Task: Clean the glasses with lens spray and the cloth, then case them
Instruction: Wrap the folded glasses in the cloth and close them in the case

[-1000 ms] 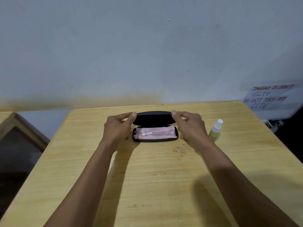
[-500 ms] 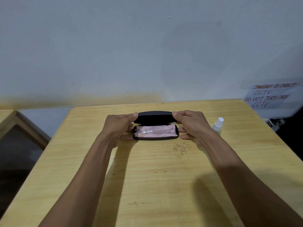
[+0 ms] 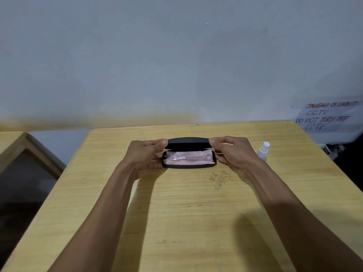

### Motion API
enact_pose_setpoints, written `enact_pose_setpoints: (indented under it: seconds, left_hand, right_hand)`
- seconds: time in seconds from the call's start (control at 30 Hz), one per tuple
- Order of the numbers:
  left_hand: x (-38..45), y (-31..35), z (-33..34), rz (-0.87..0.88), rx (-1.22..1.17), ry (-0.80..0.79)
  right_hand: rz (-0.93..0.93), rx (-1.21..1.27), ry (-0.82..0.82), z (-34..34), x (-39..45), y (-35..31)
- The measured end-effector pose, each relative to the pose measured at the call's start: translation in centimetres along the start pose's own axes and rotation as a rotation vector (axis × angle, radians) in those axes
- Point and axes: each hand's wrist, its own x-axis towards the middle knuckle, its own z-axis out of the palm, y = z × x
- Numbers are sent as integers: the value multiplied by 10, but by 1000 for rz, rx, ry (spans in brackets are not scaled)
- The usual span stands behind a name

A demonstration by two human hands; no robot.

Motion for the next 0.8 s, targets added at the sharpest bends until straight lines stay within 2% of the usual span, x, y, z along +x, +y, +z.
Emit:
enact_pose_setpoints:
  seconds: [0.23,0.57,0.8]
  left_hand:
    - [-3,-10,-6,71,4,-50]
    - [-7,-16,-8,140,56,-50]
    - [-13,-23,-4,192,195,18]
  right_hand:
    - [-38,41,-118,-7,-2,12]
    - [-142,29,-197,-12,-7,20]
    - [-233,-98,-108,-9,-11,33]
